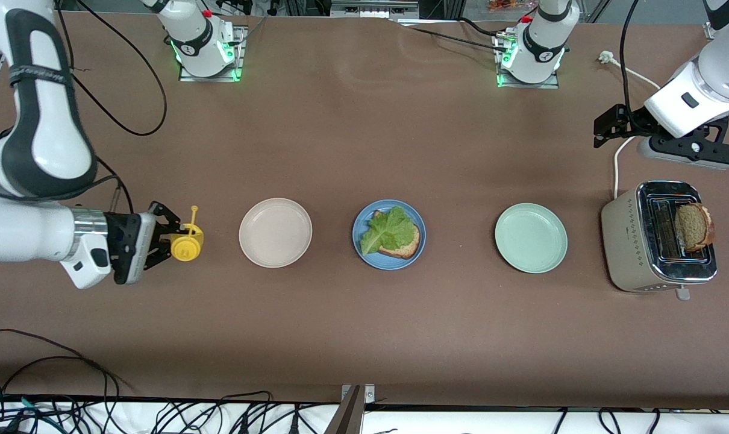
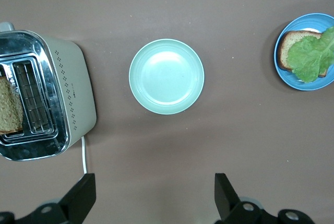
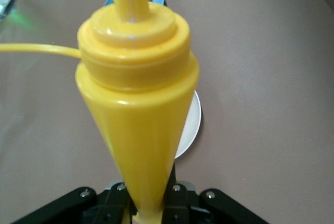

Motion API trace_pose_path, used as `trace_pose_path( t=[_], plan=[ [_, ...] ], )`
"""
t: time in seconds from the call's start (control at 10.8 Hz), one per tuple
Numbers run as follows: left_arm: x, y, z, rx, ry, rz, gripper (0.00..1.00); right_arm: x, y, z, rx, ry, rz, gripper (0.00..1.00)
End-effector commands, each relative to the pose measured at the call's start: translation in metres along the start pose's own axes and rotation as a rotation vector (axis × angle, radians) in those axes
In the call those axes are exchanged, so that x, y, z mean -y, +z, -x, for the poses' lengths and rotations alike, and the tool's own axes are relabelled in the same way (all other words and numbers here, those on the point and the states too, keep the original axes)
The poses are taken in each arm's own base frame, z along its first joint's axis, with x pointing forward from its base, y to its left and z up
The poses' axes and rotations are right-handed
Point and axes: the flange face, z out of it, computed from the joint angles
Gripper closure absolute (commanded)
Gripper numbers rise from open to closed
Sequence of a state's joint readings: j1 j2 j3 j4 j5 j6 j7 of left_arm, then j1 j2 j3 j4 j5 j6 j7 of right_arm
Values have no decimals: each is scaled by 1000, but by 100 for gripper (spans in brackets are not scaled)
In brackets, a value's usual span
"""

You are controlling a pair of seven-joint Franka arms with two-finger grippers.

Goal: Make sandwich in blue plate with both arms
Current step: 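Carry the bottle back beside the white plate with the right gripper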

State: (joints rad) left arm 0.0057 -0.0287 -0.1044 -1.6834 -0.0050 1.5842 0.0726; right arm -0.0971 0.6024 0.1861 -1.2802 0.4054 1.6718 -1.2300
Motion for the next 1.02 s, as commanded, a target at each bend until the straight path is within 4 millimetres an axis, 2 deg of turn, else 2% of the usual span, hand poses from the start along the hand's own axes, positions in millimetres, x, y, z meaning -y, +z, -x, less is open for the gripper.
trace_pose_path(
  t=[0.0,0.09,0.37,0.93],
  plan=[
    [0,-2,3,3,-1,24,0,-23,21,39,-156,-104,-84,100],
    [0,-2,3,3,-1,24,0,-34,34,59,-211,-105,-112,100],
    [0,-2,3,3,-1,24,0,-63,79,94,-332,-198,-134,100],
    [0,-3,3,1,-4,24,0,-95,142,134,-356,-296,-99,100]
  ],
)
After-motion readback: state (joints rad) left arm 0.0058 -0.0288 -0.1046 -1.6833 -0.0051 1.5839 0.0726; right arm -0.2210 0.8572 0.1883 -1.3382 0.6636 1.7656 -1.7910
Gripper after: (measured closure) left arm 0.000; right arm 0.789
